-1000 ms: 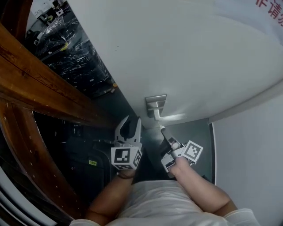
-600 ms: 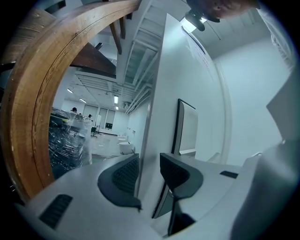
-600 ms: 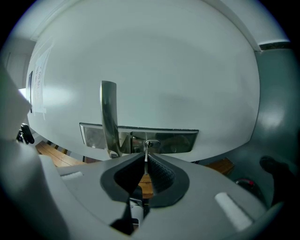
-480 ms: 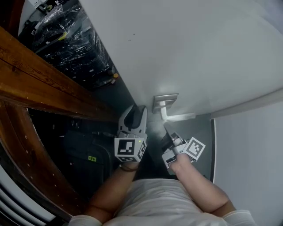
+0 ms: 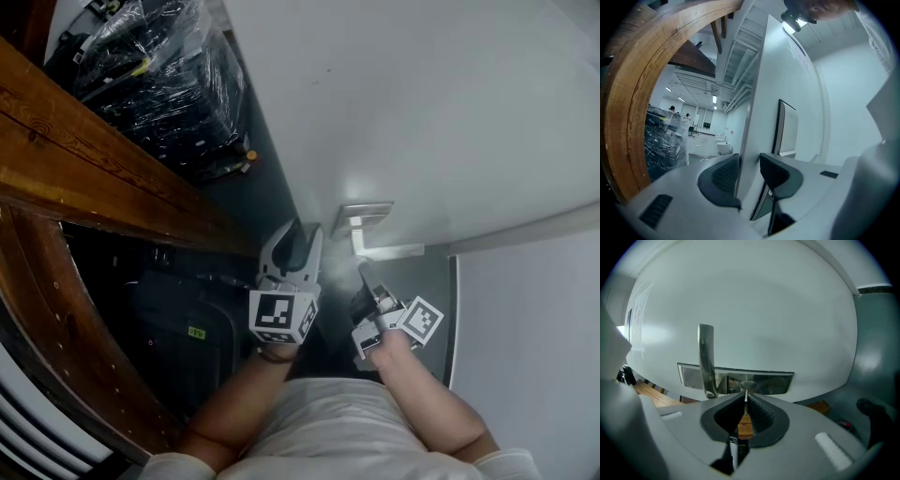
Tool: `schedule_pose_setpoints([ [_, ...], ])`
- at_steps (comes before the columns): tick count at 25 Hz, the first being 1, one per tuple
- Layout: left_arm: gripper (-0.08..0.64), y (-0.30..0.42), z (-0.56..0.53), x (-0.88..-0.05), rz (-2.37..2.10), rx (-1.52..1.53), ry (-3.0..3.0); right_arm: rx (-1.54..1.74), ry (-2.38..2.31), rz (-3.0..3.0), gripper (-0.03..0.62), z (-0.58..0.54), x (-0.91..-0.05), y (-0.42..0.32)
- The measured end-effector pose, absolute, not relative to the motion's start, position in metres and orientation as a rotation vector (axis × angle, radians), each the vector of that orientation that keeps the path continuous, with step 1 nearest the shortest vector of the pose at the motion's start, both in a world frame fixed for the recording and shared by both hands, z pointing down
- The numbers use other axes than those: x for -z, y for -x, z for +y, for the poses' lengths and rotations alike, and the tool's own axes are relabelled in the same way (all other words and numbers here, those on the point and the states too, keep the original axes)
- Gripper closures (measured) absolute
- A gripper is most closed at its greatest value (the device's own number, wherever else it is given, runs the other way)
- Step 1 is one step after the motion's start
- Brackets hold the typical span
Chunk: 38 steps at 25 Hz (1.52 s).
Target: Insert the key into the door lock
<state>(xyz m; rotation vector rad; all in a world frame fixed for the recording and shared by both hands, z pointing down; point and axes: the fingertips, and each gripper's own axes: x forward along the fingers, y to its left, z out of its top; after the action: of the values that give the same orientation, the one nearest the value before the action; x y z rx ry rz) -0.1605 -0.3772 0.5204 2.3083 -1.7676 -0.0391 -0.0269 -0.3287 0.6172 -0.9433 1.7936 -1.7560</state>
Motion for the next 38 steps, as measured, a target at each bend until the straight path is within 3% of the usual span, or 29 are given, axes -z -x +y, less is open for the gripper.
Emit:
schedule_pose_setpoints([
  [38,0.436,0.163,-0.381,-0.521,-1.769,0.077,-2.309,1.706,0.808,1.602,0.568,-0.362,-0.623,0.055],
])
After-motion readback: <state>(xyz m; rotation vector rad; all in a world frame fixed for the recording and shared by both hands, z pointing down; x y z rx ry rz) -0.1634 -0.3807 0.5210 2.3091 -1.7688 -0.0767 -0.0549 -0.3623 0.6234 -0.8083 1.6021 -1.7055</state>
